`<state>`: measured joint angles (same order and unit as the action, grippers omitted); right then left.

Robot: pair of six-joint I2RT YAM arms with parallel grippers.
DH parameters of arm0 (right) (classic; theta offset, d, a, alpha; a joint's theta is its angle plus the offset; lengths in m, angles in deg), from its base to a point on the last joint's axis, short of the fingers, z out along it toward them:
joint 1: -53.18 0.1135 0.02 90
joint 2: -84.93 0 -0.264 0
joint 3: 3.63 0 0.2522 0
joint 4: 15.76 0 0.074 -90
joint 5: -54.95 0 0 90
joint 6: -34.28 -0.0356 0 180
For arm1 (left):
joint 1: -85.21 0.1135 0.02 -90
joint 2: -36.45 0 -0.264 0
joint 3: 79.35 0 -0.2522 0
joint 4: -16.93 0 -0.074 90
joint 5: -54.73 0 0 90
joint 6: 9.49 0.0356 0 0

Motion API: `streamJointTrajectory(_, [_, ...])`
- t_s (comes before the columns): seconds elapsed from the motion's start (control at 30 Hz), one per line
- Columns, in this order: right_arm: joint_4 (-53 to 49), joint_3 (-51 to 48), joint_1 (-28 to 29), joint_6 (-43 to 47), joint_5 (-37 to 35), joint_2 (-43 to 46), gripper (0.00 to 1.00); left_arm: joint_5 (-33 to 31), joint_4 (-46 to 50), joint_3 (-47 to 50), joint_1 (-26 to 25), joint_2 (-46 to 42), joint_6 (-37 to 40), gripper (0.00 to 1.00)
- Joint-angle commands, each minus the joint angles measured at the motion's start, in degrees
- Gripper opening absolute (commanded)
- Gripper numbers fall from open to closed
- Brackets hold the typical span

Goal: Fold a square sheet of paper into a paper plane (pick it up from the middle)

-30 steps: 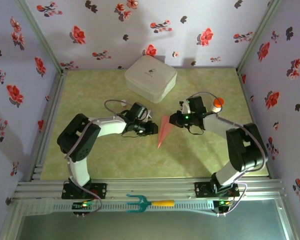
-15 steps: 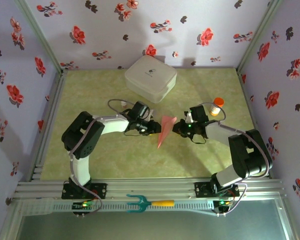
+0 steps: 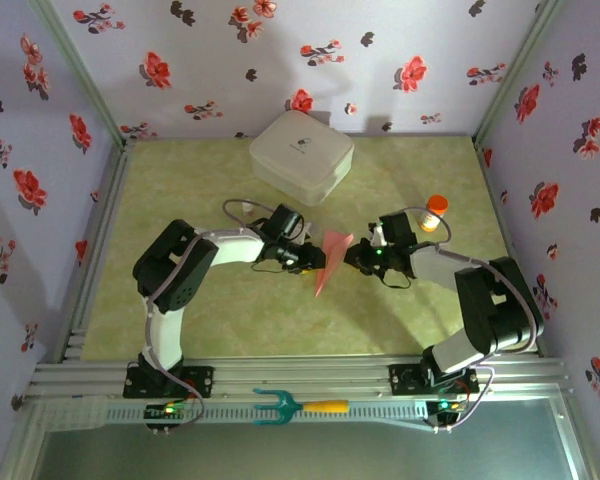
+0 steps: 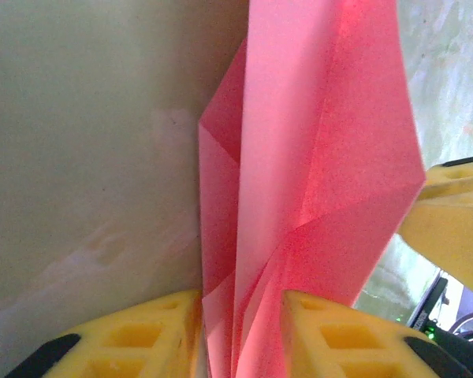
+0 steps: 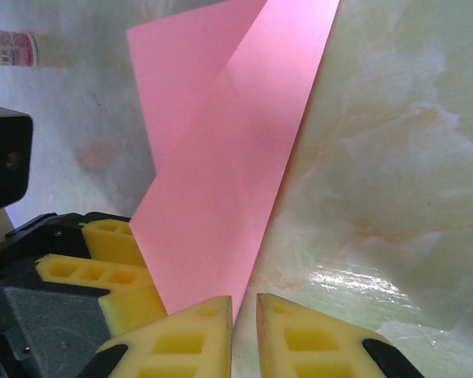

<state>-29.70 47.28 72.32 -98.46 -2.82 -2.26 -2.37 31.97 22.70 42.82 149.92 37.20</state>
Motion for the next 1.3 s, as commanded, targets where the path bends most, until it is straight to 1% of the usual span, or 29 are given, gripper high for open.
streamJointTrajectory(0.0, [1.85, -1.15, 0.38, -1.31, 1.56, -1.55, 0.15, 1.99, 0.25, -1.21, -0.82, 1.16, 0.86, 0.3])
streamJointTrajectory(0.2, [2.85, -1.11, 0.99, -1.67, 2.52, -3.41, 0.13, 3.18, -0.43, -1.56, -0.85, 1.33, 1.11, 0.27])
streamJointTrajectory(0.6, [5.01, -1.45, 1.75, -2.7, 3.02, -5.11, 0.13, 6.26, -0.66, -3.23, -1.11, 3.83, 1.29, 0.25])
streamJointTrajectory(0.77, [4.29, -1.68, 1.79, -2.66, 2.05, -4.75, 0.13, 6.21, 0.07, -4.06, -1.52, 4.19, 1.77, 0.2])
streamJointTrajectory(0.87, [1.96, -1.69, 1.79, -1.6, 0.18, -3.27, 0.13, 5.22, 0.6, -3.96, -1.51, 3.28, 2.5, 0.14])
streamJointTrajectory(1.0, [-1.4, -0.85, 1.8, -0.07, -2.65, -0.59, 0.13, 0.42, 2.57, -3.15, -1.56, 0.05, 4.2, 0.1])
streamJointTrajectory(1.07, [-3.21, -0.29, 1.86, 0.67, -4.42, 1.21, 0.13, -4.45, 5.35, -2.81, -1.55, -2.04, 5.55, 0.06])
streamJointTrajectory(1.1, [-3.94, -0.04, 1.83, 0.9, -5.31, 1.93, 0.13, -7.83, 7.25, -2.88, -1.62, -3.08, 6.12, 0.05])
streamJointTrajectory(1.17, [-5.74, 0.52, 1.8, 1.49, -7.25, 3.32, 0.14, -17.06, 12.56, -2.83, -2.1, -5.74, 7.36, 0.05])
streamJointTrajectory(1.27, [-7.13, 1.57, 1.98, 1.59, -10.69, 4.4, 0.14, -28.75, 18.34, -2.79, -2.48, -8.82, 8.11, 0.04])
